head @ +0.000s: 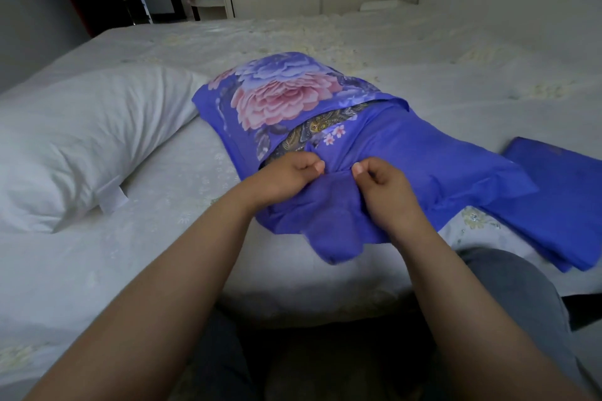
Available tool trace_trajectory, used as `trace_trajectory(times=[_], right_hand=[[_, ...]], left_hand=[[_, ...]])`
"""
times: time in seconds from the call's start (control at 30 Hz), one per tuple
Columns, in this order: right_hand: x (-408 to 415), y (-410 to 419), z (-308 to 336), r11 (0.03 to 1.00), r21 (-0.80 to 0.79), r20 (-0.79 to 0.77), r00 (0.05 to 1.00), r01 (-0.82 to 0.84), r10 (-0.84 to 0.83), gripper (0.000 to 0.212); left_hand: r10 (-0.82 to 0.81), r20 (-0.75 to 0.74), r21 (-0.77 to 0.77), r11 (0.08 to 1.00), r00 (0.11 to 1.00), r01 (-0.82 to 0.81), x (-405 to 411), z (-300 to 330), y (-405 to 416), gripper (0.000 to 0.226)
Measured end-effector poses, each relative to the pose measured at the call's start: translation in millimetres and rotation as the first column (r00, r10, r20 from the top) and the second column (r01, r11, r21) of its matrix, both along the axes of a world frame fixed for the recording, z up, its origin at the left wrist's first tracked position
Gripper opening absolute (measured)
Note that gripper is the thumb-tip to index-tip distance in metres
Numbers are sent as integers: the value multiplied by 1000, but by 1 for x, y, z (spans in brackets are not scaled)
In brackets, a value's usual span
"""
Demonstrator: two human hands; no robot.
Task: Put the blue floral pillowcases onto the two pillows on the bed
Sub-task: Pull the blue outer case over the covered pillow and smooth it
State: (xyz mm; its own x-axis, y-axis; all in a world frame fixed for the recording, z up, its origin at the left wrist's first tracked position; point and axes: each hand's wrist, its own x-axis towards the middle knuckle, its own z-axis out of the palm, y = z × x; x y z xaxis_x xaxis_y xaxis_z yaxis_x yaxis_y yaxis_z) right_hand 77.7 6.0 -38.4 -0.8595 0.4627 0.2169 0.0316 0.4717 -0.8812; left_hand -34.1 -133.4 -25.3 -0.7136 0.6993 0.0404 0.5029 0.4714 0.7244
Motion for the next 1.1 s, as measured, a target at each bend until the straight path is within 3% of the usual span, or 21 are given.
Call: trace_trajectory(times=[0.07, 0.13, 0.2, 0.27, 0.33, 0.5, 0.67, 0.77, 0.9, 1.1], right_hand=[[4, 7, 2, 990, -37, 45, 989, -138, 140, 37], [9, 11, 2, 986, -25, 70, 983, -166, 167, 38], [8, 8, 1, 994, 38, 53, 994, -98, 96, 36], [6, 1, 1, 995, 99, 4, 1000, 5, -5, 29], [5, -6, 3, 980, 173, -38, 995, 100, -94, 26], [17, -17, -2, 908, 371, -124, 979, 195, -160, 28], [24, -21, -3, 913, 356, -170, 974, 201, -148, 26], [31, -22, -2, 924, 350, -160, 982, 151, -100, 20], [49, -31, -9, 757, 572, -268, 944, 316, -191, 22], [57, -30, -11, 783, 542, -166, 952, 304, -255, 23]], left_hand=[[157, -325, -89, 977, 933, -196, -24, 8, -15, 22], [287, -458, -76, 930, 841, -359, -38, 23, -35, 24], [294, -407, -44, 939, 865, -340, -30, 37, -37, 27], [193, -259, -44, 976, 946, -211, 0, 45, -23, 28], [129, -201, -118, 981, 971, -155, 30, 42, -14, 35], [236, -270, -121, 954, 933, -276, 57, 25, -24, 29], [307, -553, 3, 930, 775, -367, 78, 7, -15, 17], [365, -335, 147, 931, 869, -335, 69, 1, -17, 15], [295, -34, 198, 938, 955, -283, 66, 2, -15, 20], [130, 422, 366, 881, 897, -300, 63, 3, -10, 25]])
